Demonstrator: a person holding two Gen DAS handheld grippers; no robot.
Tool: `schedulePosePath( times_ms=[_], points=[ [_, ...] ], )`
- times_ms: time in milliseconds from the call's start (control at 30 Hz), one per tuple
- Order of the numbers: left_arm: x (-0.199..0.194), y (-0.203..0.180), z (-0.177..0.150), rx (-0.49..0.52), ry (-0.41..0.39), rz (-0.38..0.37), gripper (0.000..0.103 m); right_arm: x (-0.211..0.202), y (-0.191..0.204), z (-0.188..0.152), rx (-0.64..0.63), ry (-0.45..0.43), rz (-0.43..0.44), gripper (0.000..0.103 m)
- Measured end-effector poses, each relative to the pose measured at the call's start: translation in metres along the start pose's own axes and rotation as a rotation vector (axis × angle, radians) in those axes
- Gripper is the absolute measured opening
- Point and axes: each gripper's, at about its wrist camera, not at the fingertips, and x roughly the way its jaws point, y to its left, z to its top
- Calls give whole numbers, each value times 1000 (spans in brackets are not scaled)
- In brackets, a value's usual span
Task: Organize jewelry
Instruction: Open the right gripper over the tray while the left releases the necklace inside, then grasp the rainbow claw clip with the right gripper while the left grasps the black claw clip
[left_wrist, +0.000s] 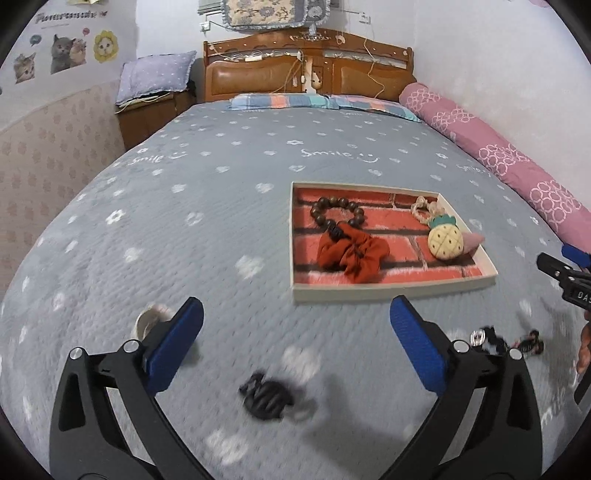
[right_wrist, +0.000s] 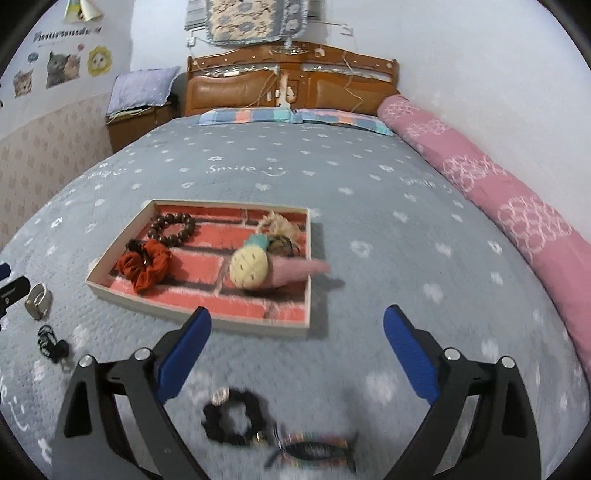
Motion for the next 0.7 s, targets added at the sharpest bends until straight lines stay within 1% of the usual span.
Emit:
schedulePosePath(
  times_ms=[133, 267, 400, 467, 567, 700],
  points=[
    [-5, 14, -31, -51, 26, -10, 98, -12, -12, -37, 40, -2, -38, 93],
    [-4, 20, -58, -49, 29, 36, 98, -18, -20, -63, 59, -18, -76, 93],
    [-2, 23, -66, -28, 30, 79, 98, -23, -25, -79, 49, -39, -112, 94],
    [-1, 25, -69, -38, 25, 73, 98, -24, -25, -84, 37, -47, -125, 94],
    [2, 28, -73, -46, 24, 69, 98, -21, -26, -88, 49, -38, -111, 94],
    [9, 31, -76, -33, 38, 86, 98, -13, -19, -93, 64, -20, -93, 94]
  ],
)
